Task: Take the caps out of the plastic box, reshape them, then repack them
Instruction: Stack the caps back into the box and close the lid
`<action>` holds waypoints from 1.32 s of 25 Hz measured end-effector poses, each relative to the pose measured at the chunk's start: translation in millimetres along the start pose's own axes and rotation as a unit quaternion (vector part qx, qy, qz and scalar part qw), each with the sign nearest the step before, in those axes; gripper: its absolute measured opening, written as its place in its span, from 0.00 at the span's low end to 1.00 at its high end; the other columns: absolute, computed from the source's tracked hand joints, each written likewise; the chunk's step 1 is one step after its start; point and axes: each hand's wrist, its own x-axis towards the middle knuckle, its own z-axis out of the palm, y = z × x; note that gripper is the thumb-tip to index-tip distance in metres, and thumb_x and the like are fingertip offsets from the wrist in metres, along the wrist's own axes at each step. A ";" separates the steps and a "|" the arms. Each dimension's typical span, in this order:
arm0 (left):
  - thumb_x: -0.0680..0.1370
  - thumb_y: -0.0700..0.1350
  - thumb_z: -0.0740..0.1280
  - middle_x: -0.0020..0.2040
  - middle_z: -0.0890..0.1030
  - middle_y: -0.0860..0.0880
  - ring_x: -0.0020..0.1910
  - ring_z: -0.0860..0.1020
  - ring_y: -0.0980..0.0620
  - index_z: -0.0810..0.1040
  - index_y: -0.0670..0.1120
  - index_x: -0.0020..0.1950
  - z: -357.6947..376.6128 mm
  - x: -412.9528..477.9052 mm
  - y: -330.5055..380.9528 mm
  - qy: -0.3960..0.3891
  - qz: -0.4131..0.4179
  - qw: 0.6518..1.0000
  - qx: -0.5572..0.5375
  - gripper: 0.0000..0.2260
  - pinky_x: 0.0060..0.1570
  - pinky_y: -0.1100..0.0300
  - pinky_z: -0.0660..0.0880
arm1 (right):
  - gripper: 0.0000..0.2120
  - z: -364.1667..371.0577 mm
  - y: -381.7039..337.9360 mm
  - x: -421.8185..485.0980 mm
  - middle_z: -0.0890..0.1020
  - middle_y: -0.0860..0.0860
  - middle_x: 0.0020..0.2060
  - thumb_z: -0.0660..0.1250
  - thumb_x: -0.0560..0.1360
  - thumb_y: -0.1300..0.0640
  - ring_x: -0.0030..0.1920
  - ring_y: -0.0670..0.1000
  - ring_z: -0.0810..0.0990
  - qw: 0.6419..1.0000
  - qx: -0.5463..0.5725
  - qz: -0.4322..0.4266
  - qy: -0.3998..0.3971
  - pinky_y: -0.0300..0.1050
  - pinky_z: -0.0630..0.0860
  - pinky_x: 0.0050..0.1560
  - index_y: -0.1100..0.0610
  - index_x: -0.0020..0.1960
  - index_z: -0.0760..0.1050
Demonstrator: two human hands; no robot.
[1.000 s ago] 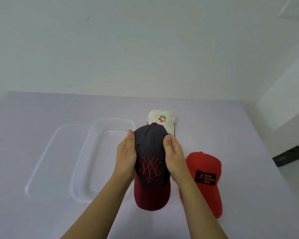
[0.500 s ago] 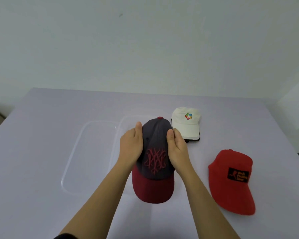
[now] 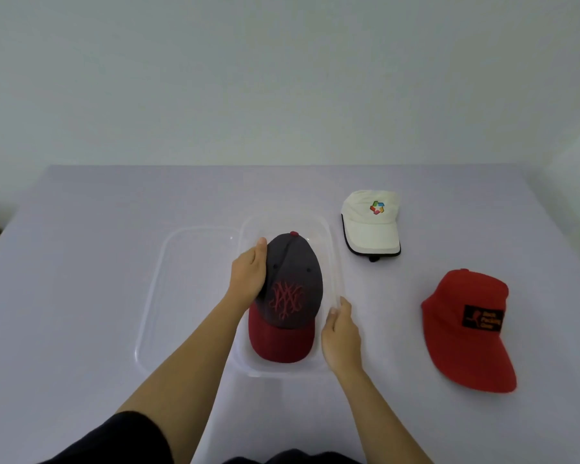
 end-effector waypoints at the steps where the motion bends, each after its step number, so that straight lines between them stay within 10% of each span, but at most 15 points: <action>1: 0.82 0.56 0.50 0.32 0.69 0.47 0.32 0.67 0.51 0.64 0.42 0.34 5.3 1.8 -6.4 -0.020 -0.008 1.000 0.004 0.23 0.34 0.58 0.65 | 0.20 2.1 0.4 0.8 0.80 0.56 0.46 0.51 0.81 0.57 0.52 0.59 0.79 0.999 -0.020 -0.006 0.024 0.51 0.73 0.54 0.56 0.73 0.58; 8: 0.82 0.49 0.50 0.36 0.72 0.47 0.43 0.72 0.44 0.70 0.41 0.48 21.4 9.0 -30.5 -0.018 -0.053 0.997 0.059 0.15 0.43 0.55 0.67 | 0.19 5.0 -0.3 3.0 0.82 0.59 0.52 0.52 0.80 0.60 0.52 0.61 0.80 0.995 -0.066 -0.021 0.070 0.50 0.75 0.50 0.57 0.70 0.62; 11: 0.82 0.51 0.54 0.56 0.77 0.44 0.57 0.74 0.45 0.69 0.46 0.67 24.7 1.6 -26.4 -0.046 0.059 0.993 0.092 0.17 0.56 0.55 0.68 | 0.18 4.0 0.8 3.2 0.82 0.58 0.51 0.52 0.80 0.59 0.51 0.61 0.80 0.996 -0.062 -0.018 0.068 0.50 0.75 0.50 0.57 0.70 0.61; 15: 0.78 0.58 0.59 0.77 0.56 0.43 0.74 0.58 0.41 0.61 0.53 0.74 36.2 -5.6 -28.1 -0.102 0.062 0.973 0.197 0.25 0.71 0.44 0.59 | 0.20 0.4 -0.1 3.1 0.78 0.58 0.59 0.50 0.81 0.54 0.59 0.60 0.77 1.000 -0.020 -0.005 0.015 0.55 0.74 0.59 0.55 0.72 0.58; 19: 0.80 0.55 0.58 0.79 0.50 0.45 0.77 0.51 0.45 0.56 0.47 0.76 48.7 -23.2 5.2 -0.013 0.123 0.977 0.176 0.27 0.74 0.48 0.52 | 0.25 -25.6 -3.4 7.0 0.62 0.54 0.73 0.50 0.81 0.48 0.72 0.54 0.63 0.997 0.070 -0.014 0.016 0.47 0.62 0.69 0.56 0.75 0.54; 24: 0.80 0.47 0.60 0.76 0.61 0.48 0.75 0.60 0.51 0.57 0.44 0.76 107.1 -51.4 71.0 -0.013 0.181 0.982 0.061 0.26 0.67 0.66 0.54 | 0.19 -96.6 22.0 27.4 0.70 0.55 0.66 0.52 0.81 0.53 0.67 0.53 0.68 0.975 0.122 -0.072 0.169 0.43 0.63 0.66 0.59 0.69 0.65; 29: 0.79 0.50 0.63 0.72 0.69 0.48 0.70 0.68 0.51 0.61 0.45 0.75 202.2 -78.5 98.3 -0.133 0.164 0.977 0.024 0.26 0.67 0.63 0.63 | 0.17 -184.7 77.8 58.1 0.74 0.58 0.62 0.56 0.79 0.54 0.64 0.56 0.71 0.941 0.120 -0.061 0.310 0.47 0.66 0.66 0.62 0.64 0.70; 33: 0.72 0.60 0.69 0.73 0.67 0.51 0.70 0.68 0.53 0.60 0.47 0.75 269.3 -81.7 106.2 -0.286 0.034 0.957 -0.026 0.37 0.68 0.55 0.67 | 0.27 -232.8 133.4 74.0 0.69 0.56 0.66 0.66 0.74 0.51 0.68 0.55 0.66 0.966 0.085 -0.003 0.244 0.42 0.61 0.65 0.60 0.69 0.63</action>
